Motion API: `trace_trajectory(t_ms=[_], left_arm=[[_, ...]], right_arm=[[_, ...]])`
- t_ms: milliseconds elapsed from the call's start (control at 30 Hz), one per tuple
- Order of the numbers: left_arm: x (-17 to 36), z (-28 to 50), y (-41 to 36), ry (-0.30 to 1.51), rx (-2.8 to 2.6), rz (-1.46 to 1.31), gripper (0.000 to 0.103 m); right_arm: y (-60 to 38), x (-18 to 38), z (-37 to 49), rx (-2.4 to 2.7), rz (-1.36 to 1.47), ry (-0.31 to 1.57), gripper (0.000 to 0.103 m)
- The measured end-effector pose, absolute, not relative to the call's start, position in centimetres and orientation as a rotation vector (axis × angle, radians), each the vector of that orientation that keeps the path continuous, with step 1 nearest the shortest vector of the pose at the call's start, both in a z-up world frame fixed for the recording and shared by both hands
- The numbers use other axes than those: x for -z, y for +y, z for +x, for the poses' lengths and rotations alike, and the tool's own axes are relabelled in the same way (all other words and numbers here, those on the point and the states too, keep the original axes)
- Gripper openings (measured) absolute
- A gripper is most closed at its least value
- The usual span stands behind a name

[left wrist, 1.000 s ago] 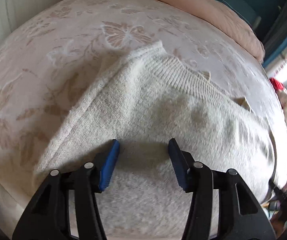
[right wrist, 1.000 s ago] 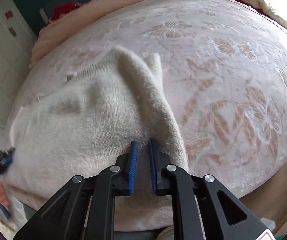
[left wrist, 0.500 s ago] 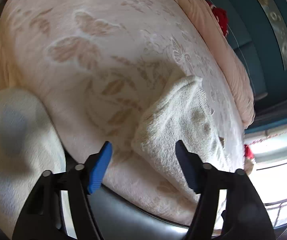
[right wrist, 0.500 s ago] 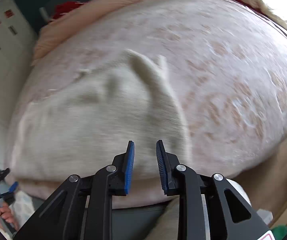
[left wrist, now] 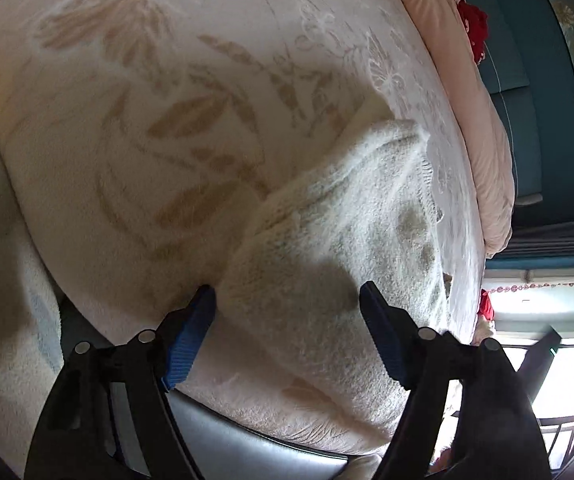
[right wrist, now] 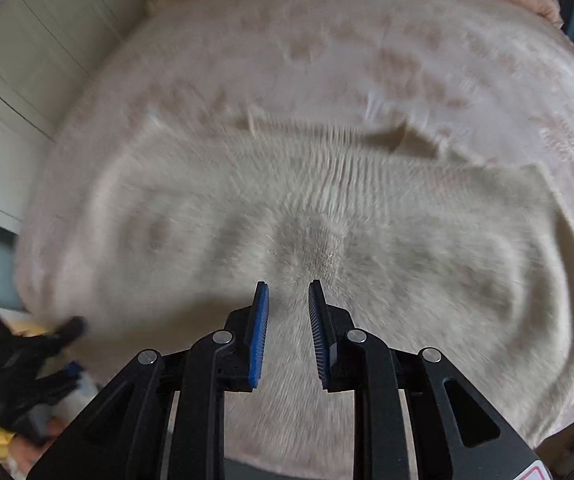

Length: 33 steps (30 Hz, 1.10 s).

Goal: Fold small clothes

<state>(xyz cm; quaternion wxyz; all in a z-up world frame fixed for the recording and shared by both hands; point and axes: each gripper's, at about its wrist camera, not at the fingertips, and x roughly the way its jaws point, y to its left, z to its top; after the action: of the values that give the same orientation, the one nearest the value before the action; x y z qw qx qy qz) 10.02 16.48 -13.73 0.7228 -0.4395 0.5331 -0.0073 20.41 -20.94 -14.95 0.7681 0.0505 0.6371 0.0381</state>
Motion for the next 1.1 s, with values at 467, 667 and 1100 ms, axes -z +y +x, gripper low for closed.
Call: trace_trajectory(t_ms=[467, 667, 1100], left_arm=[[7.1, 12.3, 13.4, 0.984, 0.249, -0.861, 0.023], [-2.0, 11.1, 4.4, 0.862, 0.494, -0.593, 0.022], [3.4, 7.3, -14.7, 1.064, 0.635, -0.123, 0.053]], right_arm=[[-19.6, 15.3, 20.9, -0.111, 0.043, 1.328, 0.021], [-22.0, 14.8, 19.7, -0.172, 0.166, 1.266, 0.021], [-44.4, 10.0, 3.8, 0.012, 0.587, 1.07, 0.032]])
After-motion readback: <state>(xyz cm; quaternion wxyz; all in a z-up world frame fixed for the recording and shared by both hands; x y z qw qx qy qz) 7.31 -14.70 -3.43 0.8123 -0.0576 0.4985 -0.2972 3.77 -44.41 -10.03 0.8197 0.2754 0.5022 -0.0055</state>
